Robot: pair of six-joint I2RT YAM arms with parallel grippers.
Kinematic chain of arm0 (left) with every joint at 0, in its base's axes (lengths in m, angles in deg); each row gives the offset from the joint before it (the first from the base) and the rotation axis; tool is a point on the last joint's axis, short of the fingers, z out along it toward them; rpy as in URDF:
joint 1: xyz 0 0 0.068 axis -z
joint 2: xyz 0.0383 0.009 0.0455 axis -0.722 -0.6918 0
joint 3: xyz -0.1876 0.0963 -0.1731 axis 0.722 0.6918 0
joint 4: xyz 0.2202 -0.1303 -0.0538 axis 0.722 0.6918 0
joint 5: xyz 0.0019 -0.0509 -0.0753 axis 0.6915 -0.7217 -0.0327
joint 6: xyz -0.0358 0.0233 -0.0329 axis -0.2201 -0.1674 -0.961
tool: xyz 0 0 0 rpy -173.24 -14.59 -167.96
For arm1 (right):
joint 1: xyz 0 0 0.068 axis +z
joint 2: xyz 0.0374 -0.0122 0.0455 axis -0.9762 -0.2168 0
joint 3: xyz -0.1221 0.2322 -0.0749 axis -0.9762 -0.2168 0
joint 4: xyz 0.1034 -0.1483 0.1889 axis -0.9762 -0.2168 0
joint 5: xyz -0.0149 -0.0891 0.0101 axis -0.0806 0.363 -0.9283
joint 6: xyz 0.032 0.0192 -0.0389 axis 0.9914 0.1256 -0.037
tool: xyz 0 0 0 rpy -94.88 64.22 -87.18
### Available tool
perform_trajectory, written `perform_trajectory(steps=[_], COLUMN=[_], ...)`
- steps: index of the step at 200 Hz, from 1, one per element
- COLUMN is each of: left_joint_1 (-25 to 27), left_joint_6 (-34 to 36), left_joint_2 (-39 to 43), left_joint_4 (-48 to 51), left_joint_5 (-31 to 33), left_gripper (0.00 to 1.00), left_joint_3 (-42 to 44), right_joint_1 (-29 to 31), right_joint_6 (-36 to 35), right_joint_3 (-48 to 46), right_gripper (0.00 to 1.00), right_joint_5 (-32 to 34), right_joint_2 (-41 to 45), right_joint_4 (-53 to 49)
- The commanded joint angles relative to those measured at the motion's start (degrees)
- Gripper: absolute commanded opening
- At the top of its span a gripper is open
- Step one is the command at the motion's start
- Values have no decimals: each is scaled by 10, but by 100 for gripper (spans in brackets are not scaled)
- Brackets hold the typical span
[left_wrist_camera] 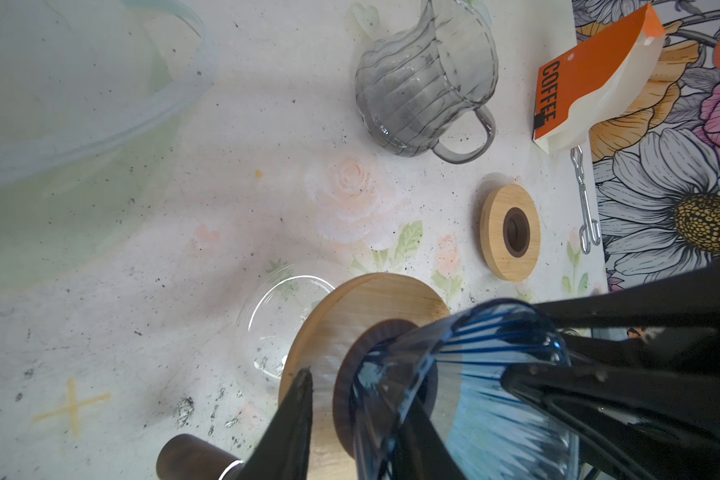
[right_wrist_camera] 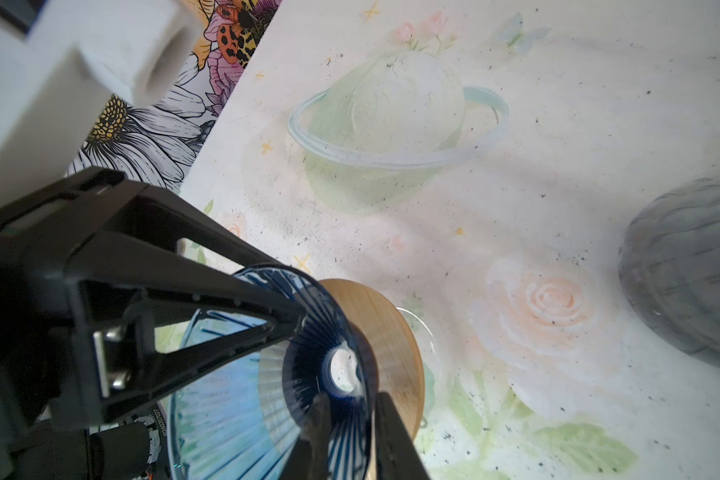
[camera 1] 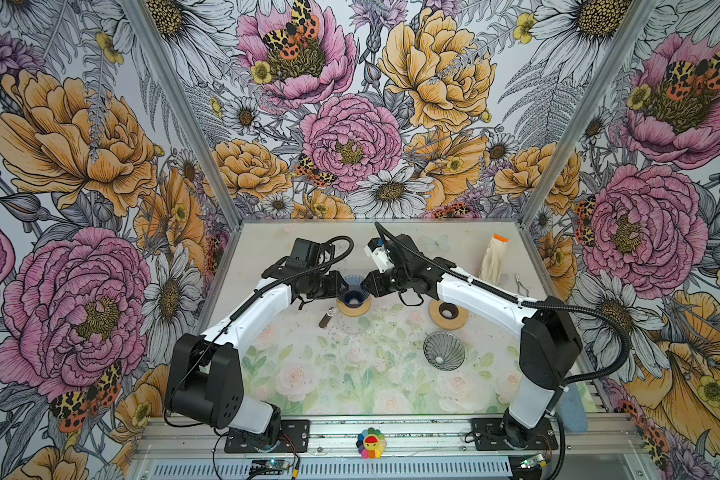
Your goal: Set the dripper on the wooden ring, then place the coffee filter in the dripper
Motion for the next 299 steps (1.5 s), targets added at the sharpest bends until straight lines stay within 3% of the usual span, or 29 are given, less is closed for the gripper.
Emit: perform_trajectory(steps=[1,81,131,202,254,267,299], left_joint_1=[-8,-5,-4,2,64,79,106], left_joint_6=[11,9,9,14,37,43,46], left_joint_2=[7,35,58,104,130,136,155], left_joint_4=[23,19,13,1,-36,-48,-91], left_joint_5=[32,38,42,39,56,62,65], left_gripper=[34,49,55,74,90,99,99], left_joint_3=[-13,-27,-32,-39,-31,-30,-10], right_joint_1=[-3,-3,-3,-3,-34,-54,-108], right_joint_6=[-16,-22,-29,-54,-77,-72,-64], right_joint_3=[10,35,42,29,-15,-31,-72], right_gripper=[25,39,42,44,46,46,45], right_joint_5=[14,29,41,90,164,169,182], right_joint_2=[-4,13,37,87,173,196,242], right_joint_4=[-53,-52,-52,-52,-53,-53,-58])
